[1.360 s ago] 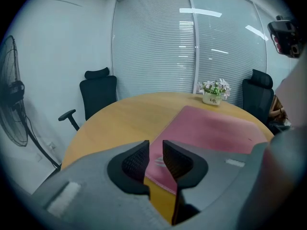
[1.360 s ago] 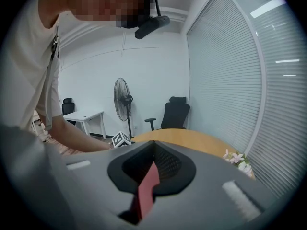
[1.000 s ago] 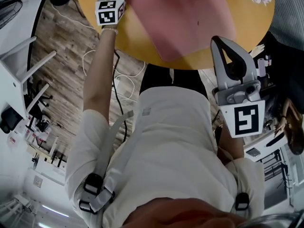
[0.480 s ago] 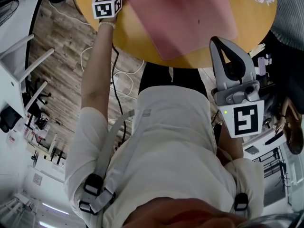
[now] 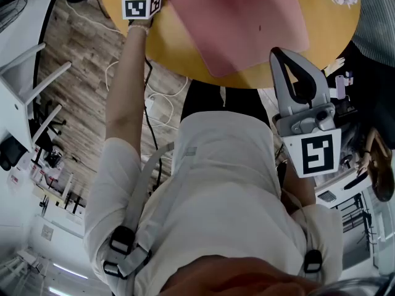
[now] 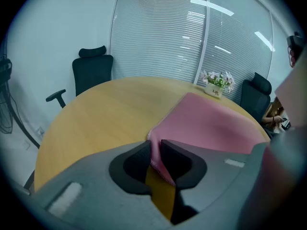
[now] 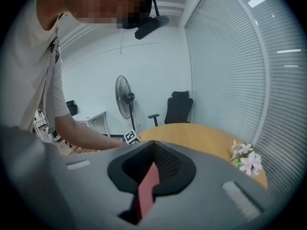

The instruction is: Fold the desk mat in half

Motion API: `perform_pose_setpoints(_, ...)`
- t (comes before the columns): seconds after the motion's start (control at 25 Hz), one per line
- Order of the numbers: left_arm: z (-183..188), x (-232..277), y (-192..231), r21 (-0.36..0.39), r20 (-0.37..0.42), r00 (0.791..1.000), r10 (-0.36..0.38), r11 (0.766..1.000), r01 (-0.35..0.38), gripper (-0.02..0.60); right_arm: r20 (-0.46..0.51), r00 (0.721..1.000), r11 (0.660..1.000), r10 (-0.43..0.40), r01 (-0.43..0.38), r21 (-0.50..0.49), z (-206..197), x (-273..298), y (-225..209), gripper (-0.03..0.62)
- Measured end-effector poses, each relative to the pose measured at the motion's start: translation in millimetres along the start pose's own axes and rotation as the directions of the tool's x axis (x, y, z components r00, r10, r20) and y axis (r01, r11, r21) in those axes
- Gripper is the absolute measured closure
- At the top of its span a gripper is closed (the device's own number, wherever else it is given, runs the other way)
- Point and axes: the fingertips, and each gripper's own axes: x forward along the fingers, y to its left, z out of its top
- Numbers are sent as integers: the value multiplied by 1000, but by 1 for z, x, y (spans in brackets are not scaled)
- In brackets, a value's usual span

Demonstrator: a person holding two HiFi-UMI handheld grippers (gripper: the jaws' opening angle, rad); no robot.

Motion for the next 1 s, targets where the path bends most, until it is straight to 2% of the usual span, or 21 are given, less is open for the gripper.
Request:
perform_pose_setpoints(0.08, -1, 2, -2, -9, -2, 1000, -13, 1000, 13, 512, 4, 1000, 1000, -4, 4, 0, 0, -1, -1, 589)
perform_pose_setpoints(0.4, 7, -7, -12, 35, -7, 1000, -19, 999, 19, 529, 13, 1000, 1000, -12, 12, 2, 2, -8, -3, 589)
perform_pose_setpoints(1.0, 11, -24, -55, 112, -16, 992, -123, 986, 124, 534, 54, 998, 1000, -23, 23, -6, 14, -25, -6, 589)
